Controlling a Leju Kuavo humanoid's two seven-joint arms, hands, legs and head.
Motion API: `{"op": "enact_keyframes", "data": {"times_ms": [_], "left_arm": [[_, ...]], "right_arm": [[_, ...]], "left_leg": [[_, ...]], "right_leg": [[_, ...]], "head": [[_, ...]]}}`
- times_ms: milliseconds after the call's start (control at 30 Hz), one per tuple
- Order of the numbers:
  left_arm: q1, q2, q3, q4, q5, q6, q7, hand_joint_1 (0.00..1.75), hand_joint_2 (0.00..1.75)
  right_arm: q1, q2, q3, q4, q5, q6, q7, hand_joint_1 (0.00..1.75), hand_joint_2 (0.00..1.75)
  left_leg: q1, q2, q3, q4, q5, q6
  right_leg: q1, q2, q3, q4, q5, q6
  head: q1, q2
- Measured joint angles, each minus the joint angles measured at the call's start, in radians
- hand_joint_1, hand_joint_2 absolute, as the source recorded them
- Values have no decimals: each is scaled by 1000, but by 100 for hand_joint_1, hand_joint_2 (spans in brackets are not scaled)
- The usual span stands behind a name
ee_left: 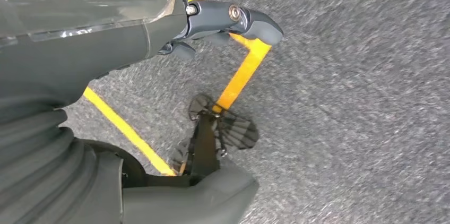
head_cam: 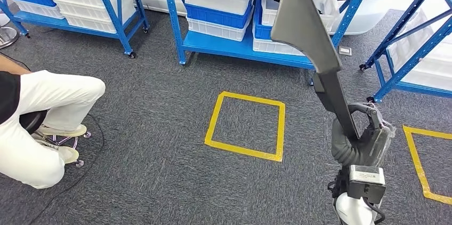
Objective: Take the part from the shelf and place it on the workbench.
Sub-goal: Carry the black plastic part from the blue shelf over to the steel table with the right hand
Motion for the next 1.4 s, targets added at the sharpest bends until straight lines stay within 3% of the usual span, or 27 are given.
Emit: {"op": "enact_keyframes", "data": {"times_ms": [33,100,167,233,267,333,367,400,433,500,533,567,600,667,733,767,833,900,967,1033,1067,1100,1167,1200,1267,1333,1400], "left_arm": [[0,0,0,0,0,0,0,0,175],[0,-2,0,0,0,0,0,0,175],[0,-3,0,0,0,0,0,0,175],[-1,-4,0,-1,1,3,1,0,175],[-1,-4,0,-1,1,5,1,0,175],[2,-4,1,0,4,12,1,0,175],[4,-3,2,0,5,15,1,0,175],[6,-3,2,0,6,18,2,0,175],[7,-3,2,0,8,20,2,0,175],[8,-5,4,0,12,21,0,0,175],[8,-5,6,0,15,21,-2,0,175],[7,-5,7,0,17,21,-4,0,175],[7,-5,8,0,20,22,-5,0,175],[8,-4,10,0,25,23,-6,0,175],[8,-2,14,0,26,24,-6,0,175],[8,-1,15,0,26,25,-7,0,175],[7,-2,19,0,27,28,-8,0,175],[7,-4,22,0,28,32,-7,0,175],[8,-6,26,0,29,35,-2,0,175],[10,-6,27,0,30,36,3,0,175],[10,-6,28,0,31,36,6,0,175],[10,-7,28,0,32,35,7,0,175],[9,-9,28,0,34,34,11,0,175],[9,-8,29,0,35,34,13,0,175],[9,-6,30,0,37,33,18,0,175],[8,-5,31,0,40,31,22,0,175],[7,-5,32,0,43,25,26,0,175]], "right_arm": [[0,0,-1,1,0,1,0,175,175],[0,-1,-2,3,2,2,0,175,175],[-1,0,-4,4,4,3,0,175,175],[-4,1,-6,4,7,4,0,175,175],[-5,2,-6,4,8,4,0,175,175],[-5,3,-6,5,9,7,1,175,175],[-5,3,-6,6,9,10,1,175,175],[-5,3,-6,6,8,12,1,175,175],[-6,4,-6,7,8,15,1,175,175],[-6,7,-7,7,3,20,1,175,175],[-6,9,-7,7,-3,24,1,175,175],[-5,10,-7,7,-14,30,0,175,175],[-5,12,-8,7,-30,37,-1,175,175],[-4,15,-12,6,-58,49,-4,175,175],[-5,19,-17,4,-72,56,-6,175,175],[-5,20,-19,3,-75,57,-6,175,175],[-5,21,-22,2,-77,58,-7,175,175],[-3,22,-27,0,-78,58,-8,175,175],[-2,23,-36,-2,-79,58,-9,175,175],[3,22,-46,-3,-79,58,-9,175,175],[7,21,-51,-3,-77,58,-9,175,175],[11,21,-56,-3,-73,58,-9,175,175],[15,21,-64,-6,-62,59,-6,175,175],[15,22,-66,-8,-54,61,-3,175,175],[17,24,-69,-14,-35,73,9,175,175],[21,27,-72,-19,-10,90,28,175,175],[21,31,-75,-24,17,105,48,175,175]], "left_leg": [[-1,1,-21,1,16,-1],[-3,3,-61,3,46,-5],[-4,3,-96,7,75,-12],[-8,3,-117,12,101,-23],[-9,3,-121,12,114,-29],[-4,3,-127,7,133,-41],[-1,1,-132,14,118,-47],[2,0,-140,38,82,-53],[5,-3,-153,82,28,-59],[6,-5,-178,214,-75,-70],[7,-5,-186,276,-92,-73],[7,-5,-182,314,-84,-74],[7,-7,-161,317,-60,-72],[7,-28,-64,212,-24,-59],[6,-56,42,63,-41,-43],[4,-61,71,16,-55,-37],[2,-43,82,-17,-62,-27],[4,-22,79,-31,-50,-15],[4,-1,70,-35,-38,-8],[4,20,57,-33,-30,-8],[4,31,51,-31,-27,-10],[5,42,46,-27,-25,-12],[7,64,37,-12,-27,-21],[6,73,32,-2,-31,-28],[0,89,25,14,-38,-41],[0,102,24,17,-38,-49],[7,78,15,40,-60,-59]], "right_leg": [[0,1,-2,52,-12,6],[0,2,38,68,19,28],[0,1,143,-41,45,37],[4,3,249,-194,14,23],[8,4,275,-240,-2,13],[7,4,268,-255,0,-6],[5,3,258,-254,10,-17],[2,2,246,-254,23,-29],[0,1,233,-254,37,-38],[3,1,206,-253,62,-47],[5,3,193,-252,75,-46],[6,7,180,-252,86,-44],[6,12,166,-251,98,-41],[7,23,144,-250,117,-34],[10,34,131,-250,133,-25],[10,40,126,-250,140,-19],[12,51,113,-248,153,-7],[13,45,86,-215,138,-3],[9,28,33,-106,80,-7],[2,21,-18,21,25,-2],[-2,19,-22,45,18,6],[-7,13,-2,27,25,19],[-16,-18,82,-103,60,45],[-16,-37,120,-164,74,49],[-12,-53,148,-215,82,36],[-11,-32,139,-207,86,15],[-15,-13,134,-206,92,1]], "head": [[1,0],[2,0],[2,0],[0,0],[-2,0],[-4,0],[-4,0],[-5,0],[-6,0],[-9,0],[-9,0],[-9,0],[-10,0],[-10,0],[-9,0],[-9,0],[-9,0],[-8,0],[-3,0],[1,0],[2,0],[2,0],[2,0],[2,0],[2,0],[0,0],[0,0]]}}
